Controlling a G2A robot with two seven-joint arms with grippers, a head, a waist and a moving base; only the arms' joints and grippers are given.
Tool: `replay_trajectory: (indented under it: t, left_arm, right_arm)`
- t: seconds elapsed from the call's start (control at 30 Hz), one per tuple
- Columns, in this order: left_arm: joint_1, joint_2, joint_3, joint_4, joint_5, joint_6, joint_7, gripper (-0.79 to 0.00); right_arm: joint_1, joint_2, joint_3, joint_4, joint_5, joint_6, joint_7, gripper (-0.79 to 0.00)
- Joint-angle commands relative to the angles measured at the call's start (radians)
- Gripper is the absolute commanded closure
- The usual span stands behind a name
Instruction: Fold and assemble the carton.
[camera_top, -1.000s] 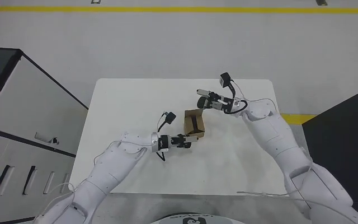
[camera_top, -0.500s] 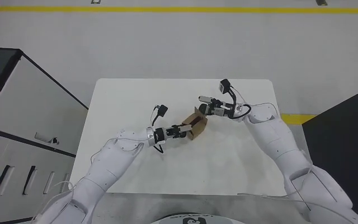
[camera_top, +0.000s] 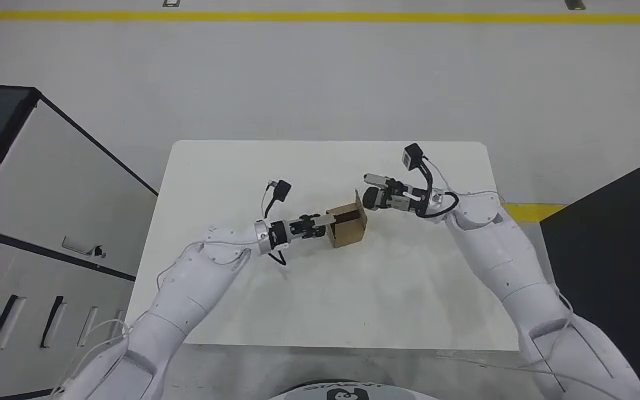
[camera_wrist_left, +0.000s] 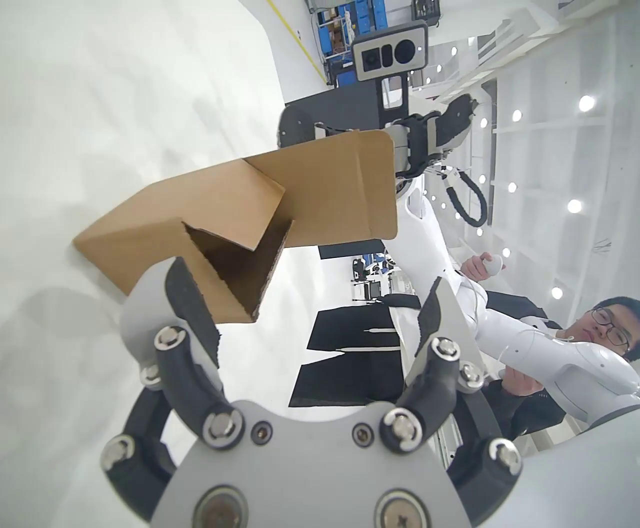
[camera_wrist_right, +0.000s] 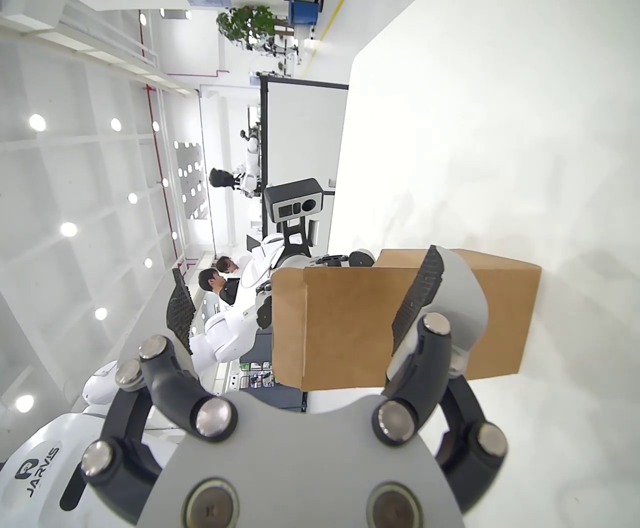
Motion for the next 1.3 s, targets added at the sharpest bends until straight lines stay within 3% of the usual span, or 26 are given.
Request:
replay_trajectory:
  t: [0.0,0.3,0.4,0.43,0.47,0.53,1.0,1.13,1.27]
  left_arm:
    - [0.006,0.008,-0.018,-0.006,0.005,0.003,-0.018,-0.785]
    - [0.009,0.014,-0.030,-0.026,0.001,0.009,-0.055,-0.785]
    - [0.018,0.013,-0.042,0.021,-0.032,0.084,-0.013,-0.785]
    - [0.019,0.010,-0.043,0.032,-0.076,0.120,-0.016,-0.748]
    - [0.015,0.008,-0.045,0.044,-0.093,0.137,-0.010,-0.413]
    - [0.002,0.009,-0.044,0.057,-0.051,0.133,-0.003,0.000]
    - [0.025,0.006,-0.008,0.023,0.021,0.183,0.012,0.000]
    - [0.022,-0.001,0.007,0.027,0.061,0.199,0.080,0.000]
    - [0.022,-0.001,0.007,0.027,0.061,0.199,0.080,0.000]
  right_arm:
    - [-0.020,0.012,0.030,-0.043,-0.011,0.014,0.002,-0.785]
    - [-0.044,0.024,0.060,-0.098,-0.015,0.021,0.019,-0.785]
    - [-0.044,0.024,0.060,-0.098,-0.015,0.021,0.019,-0.785]
    - [-0.044,0.024,0.060,-0.098,-0.015,0.021,0.019,-0.785]
    - [-0.044,0.024,0.060,-0.098,-0.015,0.021,0.019,-0.785]
    - [-0.044,0.024,0.060,-0.098,-0.015,0.021,0.019,-0.785]
    - [-0.044,0.024,0.060,-0.098,-0.015,0.021,0.019,-0.785]
    - [-0.044,0.024,0.060,-0.098,-0.015,0.021,0.019,-0.785]
    - [-0.044,0.024,0.060,-0.098,-0.015,0.021,0.019,-0.785]
